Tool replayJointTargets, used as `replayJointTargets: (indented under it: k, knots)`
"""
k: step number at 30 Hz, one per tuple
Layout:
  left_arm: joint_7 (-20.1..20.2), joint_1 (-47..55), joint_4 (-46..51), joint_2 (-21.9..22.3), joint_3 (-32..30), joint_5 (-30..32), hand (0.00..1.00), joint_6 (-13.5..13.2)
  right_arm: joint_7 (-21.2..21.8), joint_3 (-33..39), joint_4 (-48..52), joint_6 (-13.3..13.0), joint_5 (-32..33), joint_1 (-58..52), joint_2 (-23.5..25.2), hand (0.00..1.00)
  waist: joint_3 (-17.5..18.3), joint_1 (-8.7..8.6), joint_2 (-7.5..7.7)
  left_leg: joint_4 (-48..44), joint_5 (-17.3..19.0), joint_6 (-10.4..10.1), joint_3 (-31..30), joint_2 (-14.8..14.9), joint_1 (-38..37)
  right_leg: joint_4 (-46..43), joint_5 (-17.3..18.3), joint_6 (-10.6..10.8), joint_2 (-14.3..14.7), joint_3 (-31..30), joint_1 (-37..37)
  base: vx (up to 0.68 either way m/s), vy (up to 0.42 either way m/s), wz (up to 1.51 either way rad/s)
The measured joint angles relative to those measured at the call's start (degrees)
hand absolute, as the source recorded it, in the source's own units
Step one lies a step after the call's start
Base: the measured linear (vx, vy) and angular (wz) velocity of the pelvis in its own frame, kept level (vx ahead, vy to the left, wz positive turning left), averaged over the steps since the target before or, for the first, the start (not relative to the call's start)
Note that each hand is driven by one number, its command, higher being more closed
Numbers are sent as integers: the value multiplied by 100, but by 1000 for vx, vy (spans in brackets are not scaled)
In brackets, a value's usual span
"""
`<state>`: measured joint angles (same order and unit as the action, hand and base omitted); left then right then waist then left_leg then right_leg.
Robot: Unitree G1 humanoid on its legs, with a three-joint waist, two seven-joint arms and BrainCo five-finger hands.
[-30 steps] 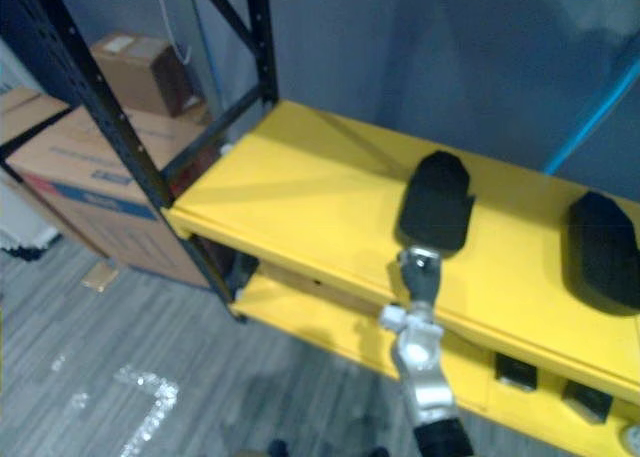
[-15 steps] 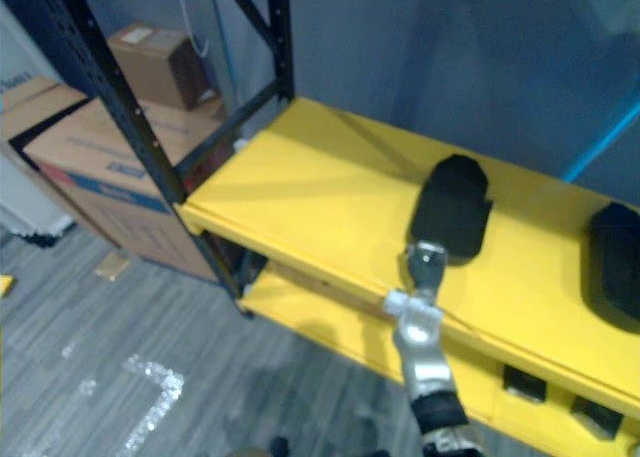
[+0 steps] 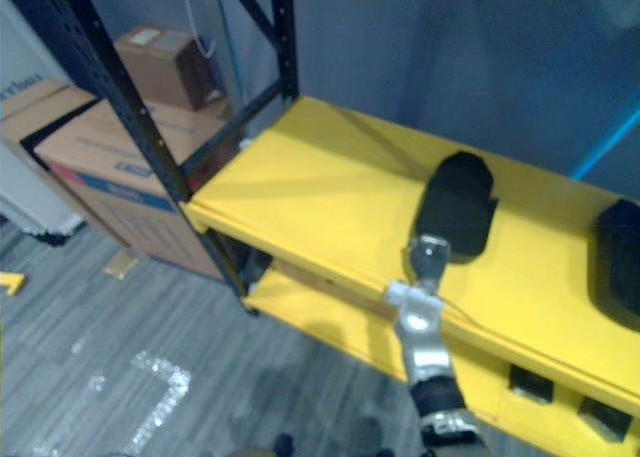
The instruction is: Walk over and take plastic housings, then place them on the shelf
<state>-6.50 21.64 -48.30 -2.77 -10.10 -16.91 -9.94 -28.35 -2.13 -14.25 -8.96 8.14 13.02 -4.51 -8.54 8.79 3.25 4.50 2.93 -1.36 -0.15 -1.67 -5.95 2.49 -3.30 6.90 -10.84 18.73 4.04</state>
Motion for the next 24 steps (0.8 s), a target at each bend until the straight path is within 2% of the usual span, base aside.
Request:
replayJointTargets:
  k: [3, 5, 6, 8, 10, 11, 12, 13, 15, 16, 17, 18, 20, 21, 23, 24]
  knots:
    - [2, 3, -2, 36, -57, 25, 0, 1, 666, -152, 1087, -131, 89, -689, -39, 100, -11, -47, 19, 0, 23, -6, 86, 15, -47, 6, 0, 1, 14, -83, -2, 21, 3, -16]
    - [16, 14, -4, 35, -122, 182, 0, 1, 1499, -213, 1592, -145, 611, -1034, -108, 100, -26, -123, 51, 0, 57, -14, 208, 51, -102, 8, -2, 3, 24, -189, -3, -3, 7, -24]
    - [33, 22, -6, 33, -143, 200, 0, 1, 1744, -211, 1707, -146, 757, -1109, -127, 100, -24, -157, 57, 0, 68, -13, 238, 52, -98, 8, -3, 6, 27, -215, -3, -17, 10, -27]
    - [68, 26, -8, 33, -272, 230, 0, -3, 2676, -119, 2230, -192, 1354, -1393, -293, 100, 1, -253, 96, 1, 101, -10, 378, 60, -105, 8, -13, 22, 38, -354, -74, -25, 11, -30]
    - [83, 29, -9, 28, -340, 230, 0, -4, 3229, 76, 2646, -275, 1828, -1471, -420, 100, 25, -347, 132, 1, 133, -18, 466, 79, -102, 6, -15, 24, 58, -479, -124, -18, -1, -30]
    - [99, 26, -8, -17, -395, 231, 0, -5, 3477, 293, 2896, -411, 2099, -1483, -465, 100, 57, -368, 160, 1, 153, -26, 555, 101, -109, 5, -16, 25, 84, -554, -169, 0, -9, -32]
    - [119, 21, -8, -21, -418, 234, 0, -5, 3557, 413, 3017, -486, 2213, -1484, -470, 100, 79, -395, 180, 0, 162, -36, 585, 112, -104, 0, -16, 25, 99, -596, -196, 26, -20, -28]
    - [126, -6, -8, -18, -478, 234, 0, -6, 3625, 652, 3244, -651, 2373, -1480, -473, 100, 110, -492, 217, -1, 171, -43, 620, 129, -110, 1, -16, 24, 119, -621, -203, 42, -22, -17]
    - [127, -47, -13, -37, -498, 269, 0, 2, 3550, 942, 3459, -887, 2440, -1475, -471, 100, 148, -594, 255, -25, 207, -61, 687, 153, -117, 1, -16, 21, 150, -688, -226, 42, -11, -20]
    - [129, -84, -26, -59, -500, 418, 0, 4, 3374, 1132, 3507, -990, 2388, -1480, -469, 100, 160, -634, 267, -79, 256, -73, 745, 168, -117, 1, -16, 20, 173, -773, -242, 39, 1, -31]
    - [132, -151, -47, -67, -497, 447, 0, 5, 3063, 1333, 3515, -1057, 2202, -1498, -464, 0, 166, -655, 267, -120, 298, -82, 834, 181, -128, 1, -16, 20, 188, -830, -253, 39, 2, -31]
    - [135, -178, -47, -66, -498, 449, 0, 4, 2916, 1415, 3514, -1069, 2105, -1508, -461, 0, 172, -659, 260, -121, 312, -82, 866, 185, -138, 1, -17, 20, 196, -866, -264, 37, 7, -33]
    - [175, -289, -78, -37, -498, 451, 0, -1, 2154, 1857, 3499, -1086, 1527, -1633, -433, 0, 201, -734, 194, -177, 392, -85, 999, 197, -197, 2, -17, 20, 221, -1015, -295, 61, 14, -31]
    - [176, -301, -106, -34, -497, 452, 0, -2, 1991, 1939, 3474, -1084, 1437, -1689, -422, 0, 209, -743, 161, -237, 432, -85, 1027, 201, -194, 1, -17, 20, 227, -1043, -295, 67, 12, -31]
    - [176, -322, -262, 4, -480, 455, 0, 7, 1389, 2210, 3193, -969, 1058, -2051, -398, 0, 299, -826, 23, -417, 572, -87, 1177, 223, -194, 2, -17, 20, 249, -1148, -292, 56, 18, -32]
    - [176, -324, -261, 22, -474, 452, 0, 6, 1251, 2287, 3084, -930, 914, -2150, -376, 0, 315, -836, -6, -436, 593, -85, 1189, 226, -200, 2, -16, 19, 255, -1175, -294, 50, 18, -27]
